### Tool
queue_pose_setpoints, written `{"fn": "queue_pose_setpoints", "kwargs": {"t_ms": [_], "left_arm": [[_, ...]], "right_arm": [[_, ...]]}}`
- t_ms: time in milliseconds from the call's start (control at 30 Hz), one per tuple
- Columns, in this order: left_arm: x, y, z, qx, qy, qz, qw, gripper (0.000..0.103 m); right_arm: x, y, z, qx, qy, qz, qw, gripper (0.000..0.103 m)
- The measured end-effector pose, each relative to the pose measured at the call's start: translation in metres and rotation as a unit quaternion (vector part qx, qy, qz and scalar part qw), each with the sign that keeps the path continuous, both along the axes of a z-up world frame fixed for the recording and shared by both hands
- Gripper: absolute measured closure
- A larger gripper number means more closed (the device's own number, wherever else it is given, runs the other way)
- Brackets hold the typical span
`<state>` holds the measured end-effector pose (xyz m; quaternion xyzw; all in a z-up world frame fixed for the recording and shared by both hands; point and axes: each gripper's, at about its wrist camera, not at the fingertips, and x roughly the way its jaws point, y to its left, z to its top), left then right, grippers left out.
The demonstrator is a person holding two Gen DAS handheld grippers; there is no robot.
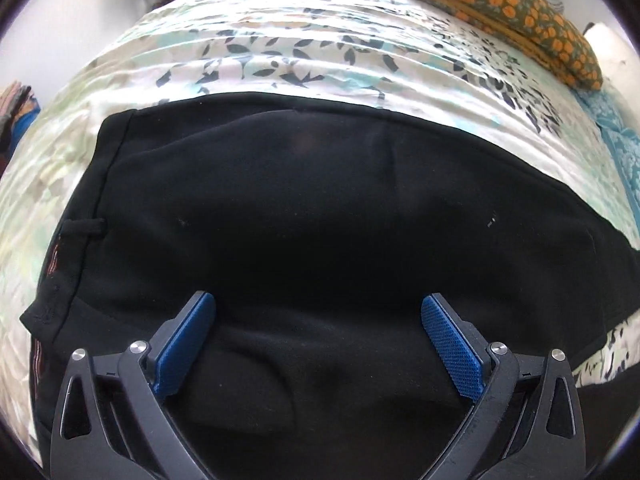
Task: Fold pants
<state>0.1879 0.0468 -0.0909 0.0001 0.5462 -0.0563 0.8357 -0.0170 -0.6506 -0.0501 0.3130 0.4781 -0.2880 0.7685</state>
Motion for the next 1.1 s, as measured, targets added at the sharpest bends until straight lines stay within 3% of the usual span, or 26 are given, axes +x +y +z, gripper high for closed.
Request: {"fn": "queue_pose_setpoints", "kwargs": {"t_ms": [167,267,300,333,367,433,533,667,767,867,967,1100], "left_arm": [[-0.007,-0.003,-0.010,0.029,-0.048,-0.019,0.9982,0.000],[-0.007,-0.003,-0.012,0.033,-0.064,-0.015,0.9973,0.000],[-0.006,-0.004,-0.012,0.034,-0.065,-0.014,0.9972,0.000],[-0.005,-0.004,-0.011,0.034,-0.064,-0.014,0.9973,0.000],[-0.004,-0.003,-0.011,0.032,-0.063,-0.014,0.9974,0.000],[0.000,-0.004,-0.009,0.030,-0.057,-0.015,0.9978,0.000],[0.004,-0.004,-0.002,0.028,-0.034,-0.010,0.9990,0.001],[-0.004,-0.002,0.019,0.001,-0.021,-0.001,0.9998,0.001],[-0.012,-0.012,0.037,-0.028,-0.023,-0.021,0.9991,0.001],[-0.015,-0.030,0.048,-0.066,-0.004,-0.054,0.9964,0.001],[-0.012,-0.046,0.052,-0.122,0.025,-0.066,0.9900,0.001],[-0.003,-0.076,0.042,-0.202,0.092,-0.064,0.9729,0.001]], "right_arm": [[0.054,-0.020,-0.036,-0.017,0.057,0.034,0.998,0.006],[0.072,-0.028,-0.054,-0.026,0.066,0.038,0.997,0.016],[0.076,-0.030,-0.060,-0.019,0.072,0.040,0.996,0.042],[0.079,-0.029,-0.065,-0.021,0.083,0.046,0.995,0.082],[0.079,-0.026,-0.062,-0.037,0.091,0.048,0.994,0.094],[0.074,-0.022,-0.048,-0.025,0.053,0.055,0.997,0.096],[0.062,0.012,0.001,-0.041,-0.013,0.105,0.994,0.096],[0.020,0.104,0.076,-0.046,-0.096,0.209,0.972,0.096],[-0.028,0.182,0.110,-0.030,-0.134,0.268,0.954,0.096],[-0.080,0.248,0.115,-0.009,-0.150,0.290,0.945,0.096],[-0.124,0.294,0.104,-0.010,-0.148,0.289,0.946,0.096],[-0.167,0.321,0.093,-0.015,-0.157,0.259,0.953,0.096]]}}
